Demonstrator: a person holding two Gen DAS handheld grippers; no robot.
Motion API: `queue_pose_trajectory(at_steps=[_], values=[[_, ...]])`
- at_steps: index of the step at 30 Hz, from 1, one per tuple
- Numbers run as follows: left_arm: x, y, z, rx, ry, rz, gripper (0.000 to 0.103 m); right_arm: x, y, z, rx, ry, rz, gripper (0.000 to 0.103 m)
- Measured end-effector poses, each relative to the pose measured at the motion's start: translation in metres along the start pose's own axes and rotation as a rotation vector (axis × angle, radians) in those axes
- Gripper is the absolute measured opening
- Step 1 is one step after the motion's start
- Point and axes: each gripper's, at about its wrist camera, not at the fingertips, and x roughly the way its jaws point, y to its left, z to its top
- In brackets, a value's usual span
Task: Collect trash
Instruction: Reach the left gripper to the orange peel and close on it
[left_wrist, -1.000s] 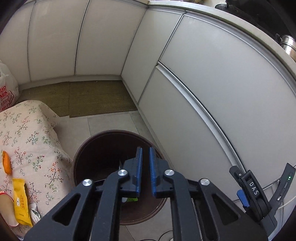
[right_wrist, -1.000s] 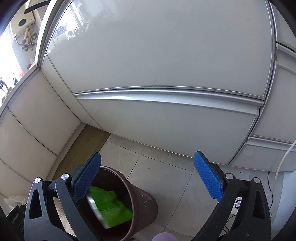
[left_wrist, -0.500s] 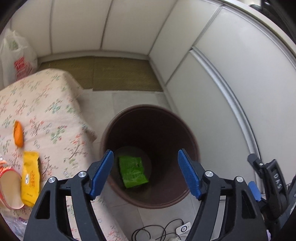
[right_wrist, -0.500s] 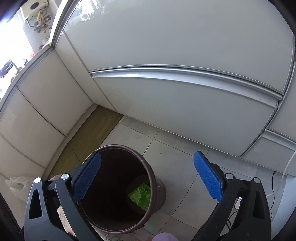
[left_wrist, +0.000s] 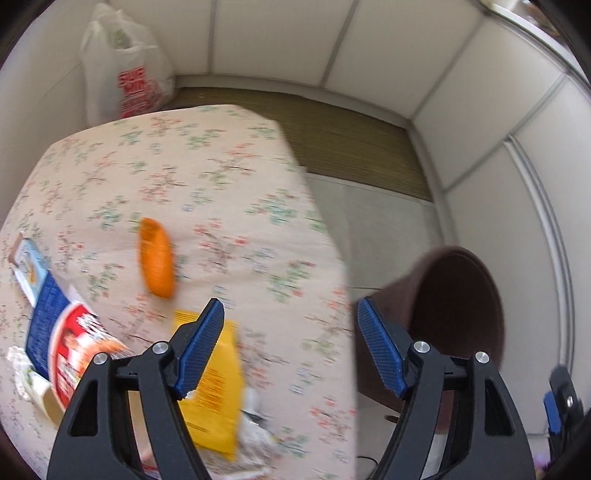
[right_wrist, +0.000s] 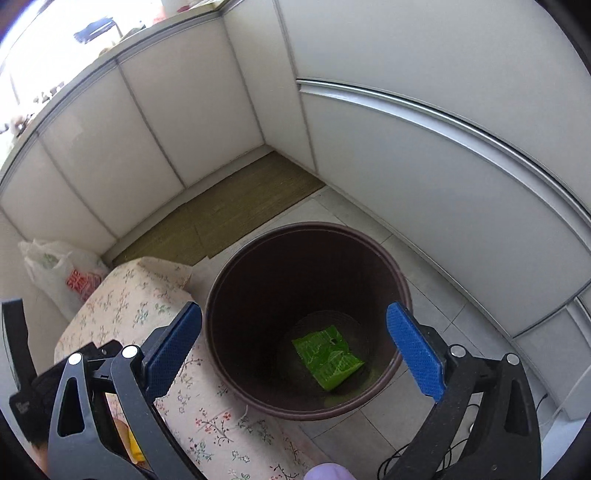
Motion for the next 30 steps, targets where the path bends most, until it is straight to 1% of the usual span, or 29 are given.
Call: queue_pose_trajectory(at_steps=[4,6,10,12,19,23,24,25,26,28,30], values=[[0.025,0.045,0.019,-0.084,0.055,0.085,0.073,0.004,0.026,-0.008,-0.086,0.026,0.015,0.096],[0.035,0.066,0.027,-0.134,0.072,0.108,0.073,0.006,0.036,-0.009,-0.118,0.036,0.021,0.096],[0.05,0.105,0.038,-0.26,0.114,0.103,0.073,0.007,0.051,-0.012,-0.166,0.048,0.029,0.096],[0.059,0.117,0.041,-0.292,0.148,0.094,0.073,0.006,0.059,-0.015,-0.192,0.049,0.031,0.096],[0.082,0.133,0.046,-0.35,0.212,0.053,0.073,0.009,0.076,-0.027,-0.263,0.068,0.032,0.096],[0.085,0.123,0.056,-0.296,0.207,0.072,0.072,0.012,0.077,-0.027,-0.266,0.082,0.042,0.096],[0.086,0.121,0.057,-0.288,0.209,0.086,0.067,0.013,0.077,-0.027,-0.265,0.085,0.043,0.096],[0.087,0.121,0.057,-0.284,0.216,0.096,0.059,0.014,0.077,-0.027,-0.263,0.089,0.044,0.096],[0.089,0.121,0.057,-0.283,0.227,0.104,0.054,0.015,0.077,-0.027,-0.26,0.092,0.044,0.096],[0.09,0.12,0.057,-0.271,0.234,0.132,0.039,0.016,0.077,-0.027,-0.254,0.098,0.047,0.096],[0.09,0.116,0.057,-0.247,0.239,0.134,0.03,0.018,0.076,-0.026,-0.251,0.104,0.051,0.096]])
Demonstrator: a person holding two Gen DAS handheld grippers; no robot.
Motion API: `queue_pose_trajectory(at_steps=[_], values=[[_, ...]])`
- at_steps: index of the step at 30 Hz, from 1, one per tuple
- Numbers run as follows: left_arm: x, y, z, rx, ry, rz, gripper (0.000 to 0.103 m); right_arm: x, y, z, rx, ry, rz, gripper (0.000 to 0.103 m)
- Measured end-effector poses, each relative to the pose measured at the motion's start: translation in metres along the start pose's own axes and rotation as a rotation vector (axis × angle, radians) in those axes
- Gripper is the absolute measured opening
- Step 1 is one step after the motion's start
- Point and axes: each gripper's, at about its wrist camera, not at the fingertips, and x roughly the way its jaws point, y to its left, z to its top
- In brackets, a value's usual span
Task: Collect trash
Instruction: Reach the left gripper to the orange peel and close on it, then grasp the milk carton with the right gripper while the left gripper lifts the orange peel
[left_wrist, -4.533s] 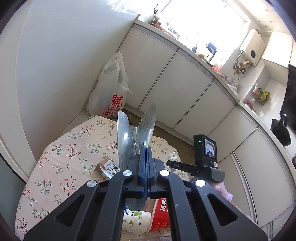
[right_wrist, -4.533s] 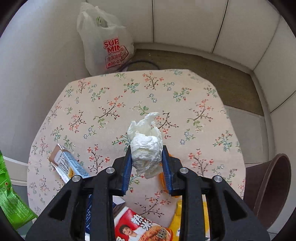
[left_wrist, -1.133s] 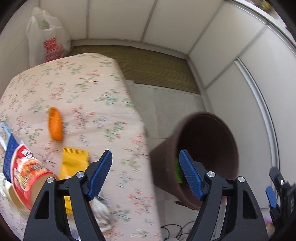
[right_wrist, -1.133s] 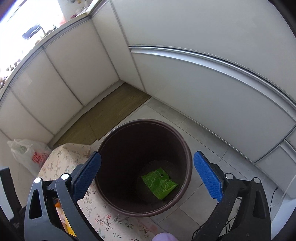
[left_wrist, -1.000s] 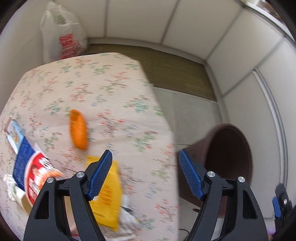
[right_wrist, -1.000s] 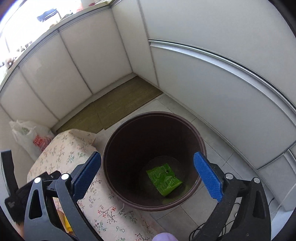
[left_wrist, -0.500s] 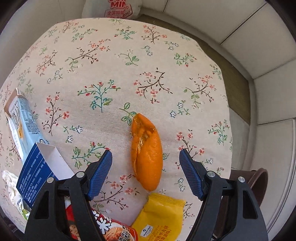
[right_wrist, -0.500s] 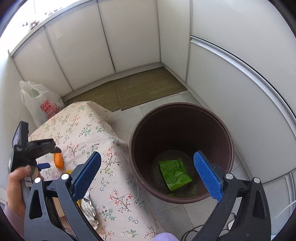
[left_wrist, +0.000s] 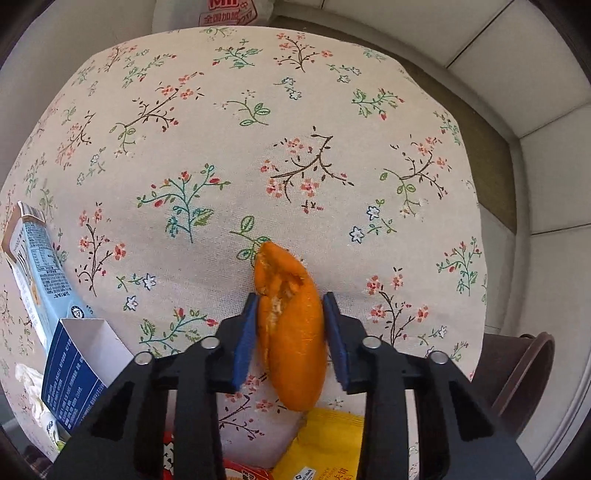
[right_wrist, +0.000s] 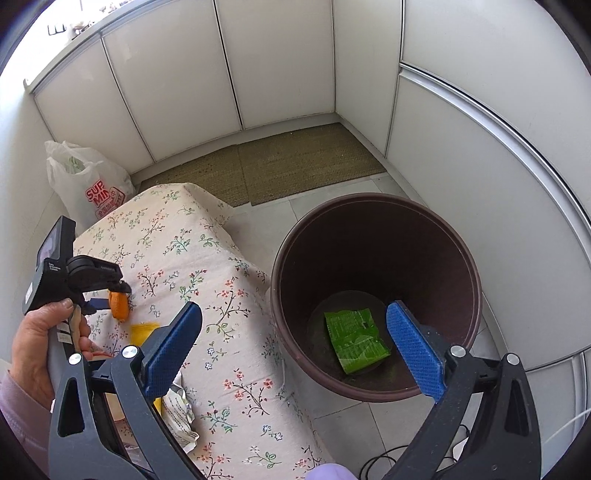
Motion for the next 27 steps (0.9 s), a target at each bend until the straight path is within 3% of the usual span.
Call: queue_pose_trajectory(at_steps=[6,13,17,19,22,27], values=[[-0.015,0.011,-0.01,-0.05,-0.027,-0.104,0.023,0.001,0.004,-0.001,0.0,0.01,0.027,0.096],[-0.071,0.03,-0.032,0.006,-0.182,-0.157,0.022,0.005,0.019,-0.002,-0.004,0.029,0.068,0.096],[-0.126,0.051,-0.052,0.019,-0.327,-0.227,0.022,0.007,0.037,-0.002,-0.02,0.03,0.082,0.096],[-0.152,0.079,-0.069,0.019,-0.399,-0.272,0.022,0.009,0.049,-0.002,-0.03,0.031,0.095,0.096],[-0.174,0.114,-0.103,0.038,-0.474,-0.278,0.022,0.008,0.076,-0.003,-0.071,0.03,0.131,0.096],[-0.191,0.181,-0.142,0.013,-0.523,-0.286,0.023,0.002,0.145,-0.011,-0.243,-0.013,0.182,0.096]])
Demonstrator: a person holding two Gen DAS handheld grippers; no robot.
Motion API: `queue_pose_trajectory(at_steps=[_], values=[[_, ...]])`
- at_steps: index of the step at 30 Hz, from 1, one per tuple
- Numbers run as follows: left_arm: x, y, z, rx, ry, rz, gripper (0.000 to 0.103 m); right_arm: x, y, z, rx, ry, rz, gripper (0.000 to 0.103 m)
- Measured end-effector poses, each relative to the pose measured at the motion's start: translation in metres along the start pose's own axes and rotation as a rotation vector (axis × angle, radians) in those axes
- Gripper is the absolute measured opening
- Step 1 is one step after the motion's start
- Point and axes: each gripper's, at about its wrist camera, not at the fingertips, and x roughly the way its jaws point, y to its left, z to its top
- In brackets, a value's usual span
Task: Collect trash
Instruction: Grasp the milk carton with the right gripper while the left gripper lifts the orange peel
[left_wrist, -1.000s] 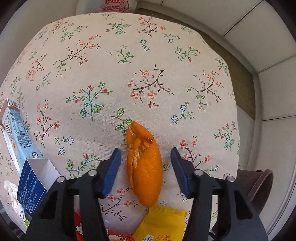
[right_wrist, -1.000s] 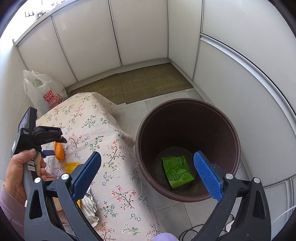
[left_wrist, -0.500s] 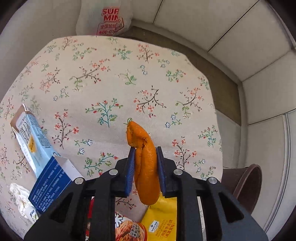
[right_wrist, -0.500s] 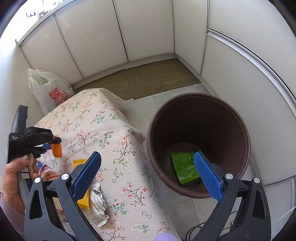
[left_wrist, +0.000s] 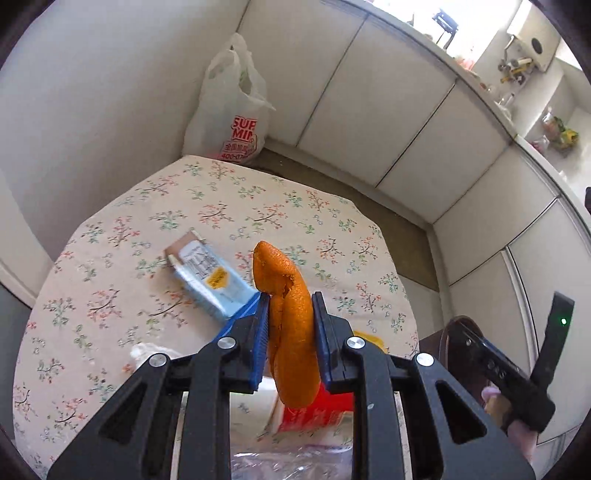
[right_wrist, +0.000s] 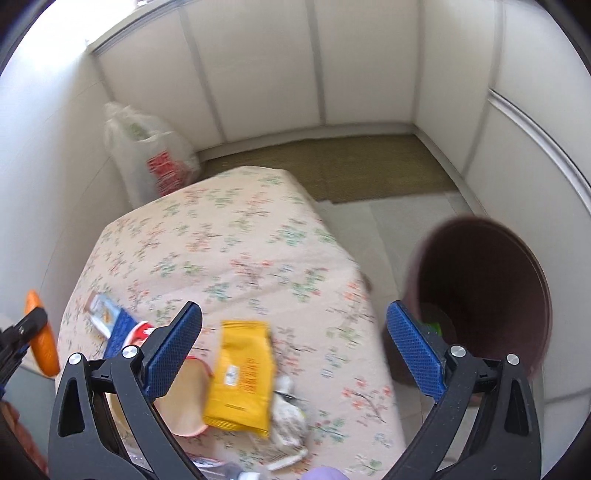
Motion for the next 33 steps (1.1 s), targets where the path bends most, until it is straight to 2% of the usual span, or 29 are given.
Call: queue_pose_trajectory(at_steps=[7,8,11,13,17,19,23,29,33], values=[[-0.03,0.066,-0.017,0.004,-0.069,0.133,0.023,0.039,0.148,0.008,-0.419,0.102,0.097,0.096],[-0.03,0.074,-0.017,-0.012,-0.062,0.139,0.023,0.044,0.166,0.006,-0.479,0.12,0.1,0.096],[-0.027,0.096,-0.012,-0.087,-0.009,0.093,0.023,0.059,0.219,-0.004,-0.661,0.156,0.08,0.096],[-0.034,0.107,-0.009,-0.103,-0.024,0.113,0.023,0.072,0.244,-0.01,-0.744,0.182,0.064,0.096],[-0.059,0.127,-0.003,-0.153,-0.069,0.096,0.023,0.105,0.277,-0.017,-0.814,0.245,0.03,0.096],[-0.069,0.135,0.001,-0.169,-0.106,0.11,0.023,0.12,0.289,-0.018,-0.82,0.273,0.036,0.096],[-0.076,0.149,0.006,-0.208,-0.129,0.102,0.023,0.145,0.312,-0.022,-0.808,0.321,0.046,0.095],[-0.071,0.165,0.009,-0.265,-0.106,0.067,0.023,0.172,0.338,-0.038,-0.831,0.38,0.035,0.078],[-0.072,0.166,0.01,-0.273,-0.108,0.067,0.023,0.173,0.342,-0.039,-0.81,0.368,0.059,0.066]])
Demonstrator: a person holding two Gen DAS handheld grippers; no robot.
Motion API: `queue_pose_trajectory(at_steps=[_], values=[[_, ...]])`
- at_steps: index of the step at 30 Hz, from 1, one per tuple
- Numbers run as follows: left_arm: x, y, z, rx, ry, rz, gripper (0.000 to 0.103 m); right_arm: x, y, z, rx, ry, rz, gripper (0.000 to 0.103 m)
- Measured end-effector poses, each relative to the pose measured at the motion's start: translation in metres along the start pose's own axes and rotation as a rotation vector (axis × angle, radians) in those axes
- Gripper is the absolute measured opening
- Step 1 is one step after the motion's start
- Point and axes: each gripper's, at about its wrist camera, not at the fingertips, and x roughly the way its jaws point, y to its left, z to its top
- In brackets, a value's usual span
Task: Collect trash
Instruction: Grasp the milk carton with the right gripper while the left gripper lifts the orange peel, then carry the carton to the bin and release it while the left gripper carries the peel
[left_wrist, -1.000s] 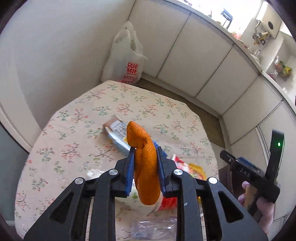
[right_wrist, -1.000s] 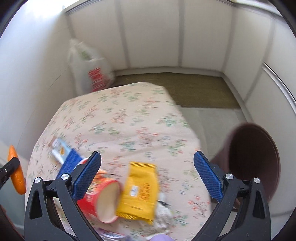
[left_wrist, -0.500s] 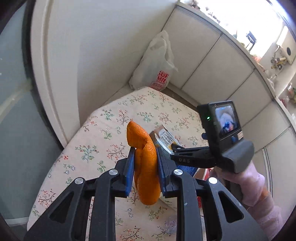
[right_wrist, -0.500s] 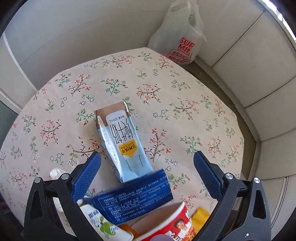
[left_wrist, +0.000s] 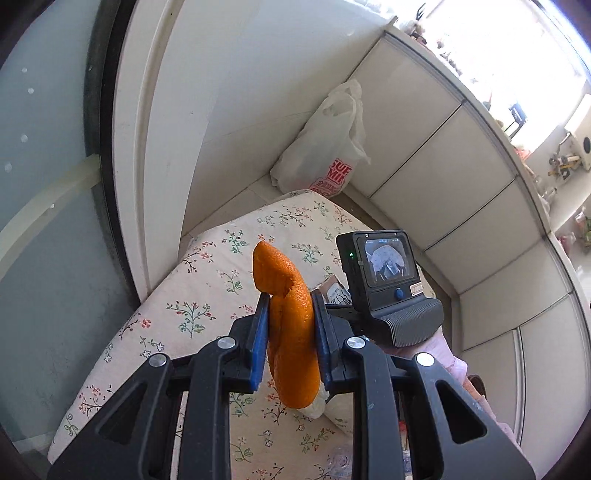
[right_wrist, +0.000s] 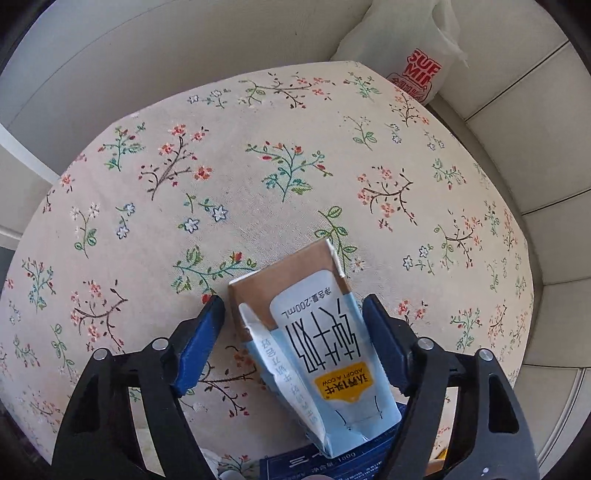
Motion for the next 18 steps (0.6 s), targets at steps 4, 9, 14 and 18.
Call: queue_pose_trajectory(at_steps=[4,9,14,18], values=[[0.0,0.005,0.001,-0.018,-0.004,-0.003,0.023,-0.001,0.002,-0.001,-0.025,-0.004,-0.014,0.059],[0.002,0.006,0.001,-0.033,0.0,-0.02,0.023,-0.012,-0.005,-0.009,-0.001,-0.054,-0.021,0.058],[0.002,0.007,0.001,-0.039,-0.011,-0.022,0.023,-0.046,-0.01,-0.019,0.045,-0.147,-0.02,0.057],[0.002,0.005,0.0,-0.036,-0.019,-0.029,0.023,-0.083,-0.023,-0.028,0.112,-0.238,-0.037,0.056]])
